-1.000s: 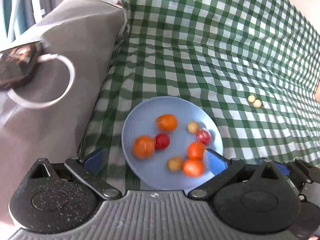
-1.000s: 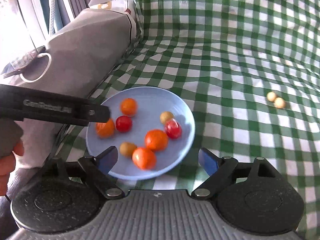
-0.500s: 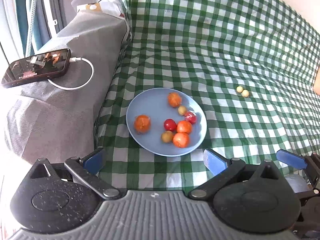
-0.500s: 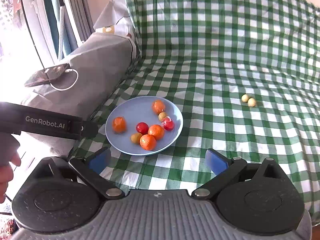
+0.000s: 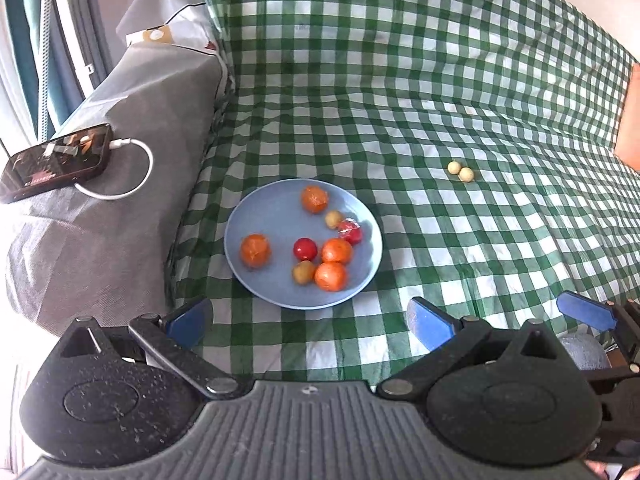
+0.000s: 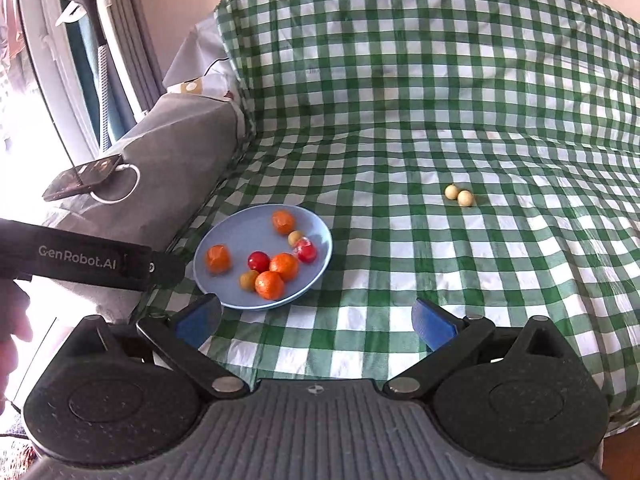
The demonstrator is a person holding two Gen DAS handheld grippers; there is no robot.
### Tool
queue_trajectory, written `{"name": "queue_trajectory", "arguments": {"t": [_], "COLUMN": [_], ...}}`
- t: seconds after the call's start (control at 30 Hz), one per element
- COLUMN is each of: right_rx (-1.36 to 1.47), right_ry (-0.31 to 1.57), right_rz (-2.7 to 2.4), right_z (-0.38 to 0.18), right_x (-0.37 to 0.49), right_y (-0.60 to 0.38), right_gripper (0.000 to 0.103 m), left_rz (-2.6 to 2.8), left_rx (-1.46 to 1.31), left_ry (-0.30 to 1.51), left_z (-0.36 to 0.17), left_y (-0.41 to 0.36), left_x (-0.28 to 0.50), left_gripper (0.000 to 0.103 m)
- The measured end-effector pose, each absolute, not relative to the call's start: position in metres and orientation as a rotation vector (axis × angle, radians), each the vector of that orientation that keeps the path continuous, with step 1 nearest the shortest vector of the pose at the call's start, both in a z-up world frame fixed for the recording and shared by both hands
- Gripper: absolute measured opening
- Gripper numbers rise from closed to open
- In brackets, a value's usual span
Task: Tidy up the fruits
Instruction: 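Lift both tools away from the plate toward the two yellow fruits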
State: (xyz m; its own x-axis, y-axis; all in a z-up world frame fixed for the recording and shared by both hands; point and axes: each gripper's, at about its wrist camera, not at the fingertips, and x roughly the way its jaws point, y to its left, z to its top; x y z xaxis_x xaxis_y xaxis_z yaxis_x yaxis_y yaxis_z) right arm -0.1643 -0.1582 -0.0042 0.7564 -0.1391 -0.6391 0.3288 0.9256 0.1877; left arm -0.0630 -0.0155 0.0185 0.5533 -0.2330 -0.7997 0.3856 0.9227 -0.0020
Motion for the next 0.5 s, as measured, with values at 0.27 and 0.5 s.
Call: {"name": "queue_trajectory", "arguments": {"t": [0.27, 0.5], "right_rx": [0.337, 0.33], "right_ry": [0.633, 0.614], "right_rz": [-0.428, -0.573], "right_z": [-0.018, -0.046], "right_x": [-0.16, -0.139], "right_y": [-0.213, -0.274], "right_gripper": [0.101, 0.101], "left_rz": [-0.419, -0.429], "left_rx": [0.215, 0.243], "left_ry": [0.927, 0.946], "left_z": [0.016, 0.0], "left_y": [-0.057, -0.108], "left_x": [-0.036, 0.009], "left_gripper": [0.103, 0.103]}}
